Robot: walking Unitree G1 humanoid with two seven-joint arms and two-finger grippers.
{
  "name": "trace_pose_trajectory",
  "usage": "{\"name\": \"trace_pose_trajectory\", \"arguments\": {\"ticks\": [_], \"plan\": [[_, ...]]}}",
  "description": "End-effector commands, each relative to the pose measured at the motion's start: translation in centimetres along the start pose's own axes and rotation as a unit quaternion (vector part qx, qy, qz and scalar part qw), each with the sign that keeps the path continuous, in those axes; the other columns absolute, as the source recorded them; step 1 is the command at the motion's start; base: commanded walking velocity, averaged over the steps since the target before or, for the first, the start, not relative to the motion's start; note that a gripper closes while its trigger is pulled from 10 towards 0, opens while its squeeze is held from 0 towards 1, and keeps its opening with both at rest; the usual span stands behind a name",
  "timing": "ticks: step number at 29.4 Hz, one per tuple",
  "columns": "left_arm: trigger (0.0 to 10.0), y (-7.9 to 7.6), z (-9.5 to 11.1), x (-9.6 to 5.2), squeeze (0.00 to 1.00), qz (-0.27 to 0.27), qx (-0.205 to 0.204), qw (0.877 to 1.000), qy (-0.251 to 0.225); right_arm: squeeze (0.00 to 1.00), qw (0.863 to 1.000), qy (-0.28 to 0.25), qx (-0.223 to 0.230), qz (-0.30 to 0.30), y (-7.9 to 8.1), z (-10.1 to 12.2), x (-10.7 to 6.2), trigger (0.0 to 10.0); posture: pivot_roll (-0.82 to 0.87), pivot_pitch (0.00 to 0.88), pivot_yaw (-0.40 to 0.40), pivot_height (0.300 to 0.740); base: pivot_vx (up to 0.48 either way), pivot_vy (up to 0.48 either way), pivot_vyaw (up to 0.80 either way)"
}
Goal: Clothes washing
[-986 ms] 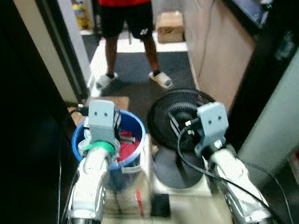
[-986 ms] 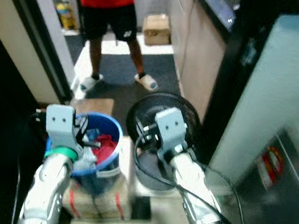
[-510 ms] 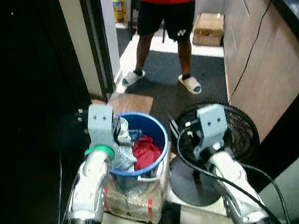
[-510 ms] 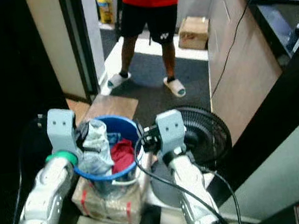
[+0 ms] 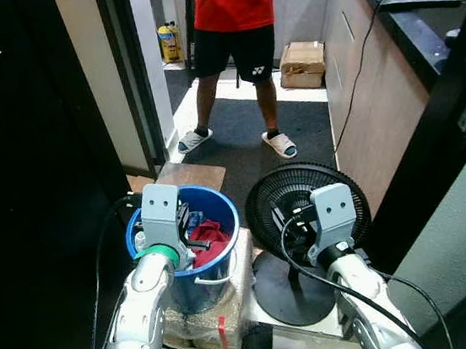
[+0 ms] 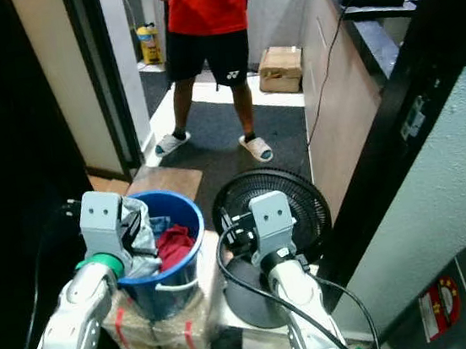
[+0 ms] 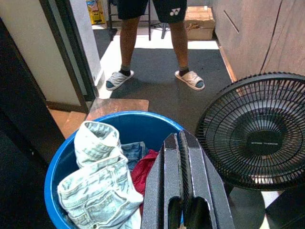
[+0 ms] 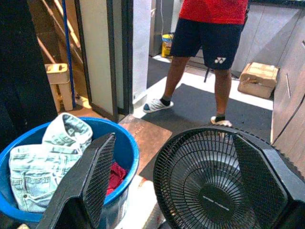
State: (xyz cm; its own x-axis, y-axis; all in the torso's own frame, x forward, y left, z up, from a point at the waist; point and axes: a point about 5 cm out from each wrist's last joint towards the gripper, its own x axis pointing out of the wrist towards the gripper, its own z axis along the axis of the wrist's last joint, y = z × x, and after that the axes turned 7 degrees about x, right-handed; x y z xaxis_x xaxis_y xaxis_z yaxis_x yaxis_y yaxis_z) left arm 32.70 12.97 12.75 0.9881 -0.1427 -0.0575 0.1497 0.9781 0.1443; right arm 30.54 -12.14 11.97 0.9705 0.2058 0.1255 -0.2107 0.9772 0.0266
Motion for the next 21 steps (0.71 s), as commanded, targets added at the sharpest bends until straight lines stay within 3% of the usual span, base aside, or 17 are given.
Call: {"name": "trace_pose_trajectory", "arguments": {"ticks": [1, 21], "plan": [[10.0, 0.11, -0.52, -0.07, 0.0, 0.003, 0.005, 1.0, 0.008, 0.0, 1.0, 0.001, 0.001, 0.006, 0.17, -0.16, 0.09, 10.0, 0.02, 0.0, 0.042, 0.74, -0.285, 0.0, 0.0], [10.0, 0.09, -0.44, -0.12, 0.0, 0.005, 0.007, 1.0, -0.001, 0.0, 1.0, -0.001, -0.02, 0.007, 0.09, -0.2, 0.22, 10.0, 0.03, 0.0, 0.037, 0.74, -0.289, 0.0, 0.0]]}}
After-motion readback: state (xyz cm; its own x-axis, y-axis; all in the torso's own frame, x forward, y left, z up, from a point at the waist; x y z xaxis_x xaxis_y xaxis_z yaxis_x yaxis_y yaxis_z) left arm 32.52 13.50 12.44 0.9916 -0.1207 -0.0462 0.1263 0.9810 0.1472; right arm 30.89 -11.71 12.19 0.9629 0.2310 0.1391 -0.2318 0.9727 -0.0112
